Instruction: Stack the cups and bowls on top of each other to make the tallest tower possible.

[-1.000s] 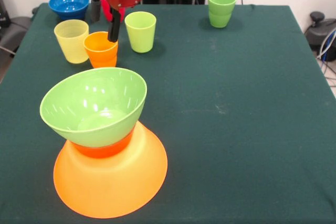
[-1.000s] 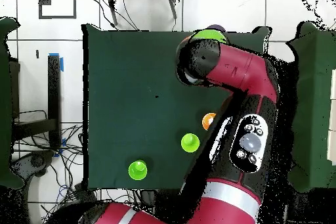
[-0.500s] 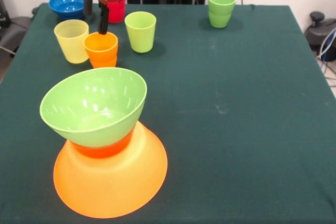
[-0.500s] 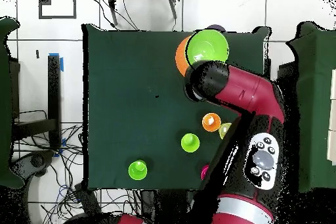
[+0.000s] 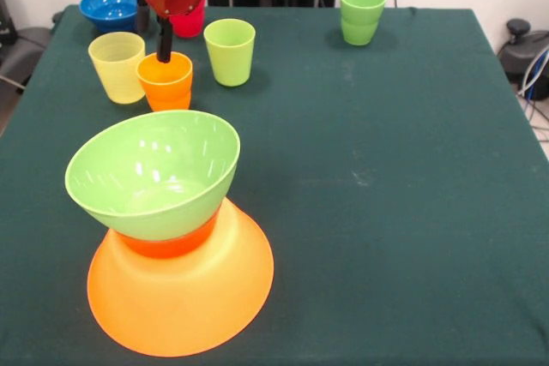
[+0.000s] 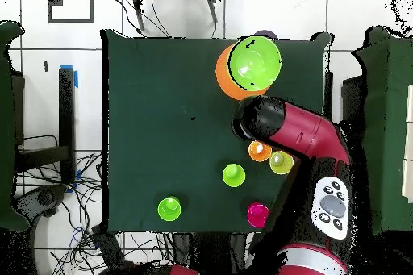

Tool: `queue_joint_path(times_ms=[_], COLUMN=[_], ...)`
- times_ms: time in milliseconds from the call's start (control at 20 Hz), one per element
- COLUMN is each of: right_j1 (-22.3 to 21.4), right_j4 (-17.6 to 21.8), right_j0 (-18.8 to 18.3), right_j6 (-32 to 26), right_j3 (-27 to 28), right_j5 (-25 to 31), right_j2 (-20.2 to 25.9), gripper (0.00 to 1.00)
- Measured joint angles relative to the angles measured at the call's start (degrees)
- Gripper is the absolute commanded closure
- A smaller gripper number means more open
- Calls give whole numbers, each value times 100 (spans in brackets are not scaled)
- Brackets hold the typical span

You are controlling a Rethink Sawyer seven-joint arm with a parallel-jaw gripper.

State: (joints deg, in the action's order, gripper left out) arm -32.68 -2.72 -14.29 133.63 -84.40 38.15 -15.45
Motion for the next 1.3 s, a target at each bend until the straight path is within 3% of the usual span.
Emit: queue_joint_path(times_ms=[600,1300], right_j1=[-2,6], right_j4=[165,342], right_j0=[-114,-334], right_j6=[0,0], right_j3=[-407,-504], right_j5=[-148,-282], right_j2=[207,452], gripper=[0,0])
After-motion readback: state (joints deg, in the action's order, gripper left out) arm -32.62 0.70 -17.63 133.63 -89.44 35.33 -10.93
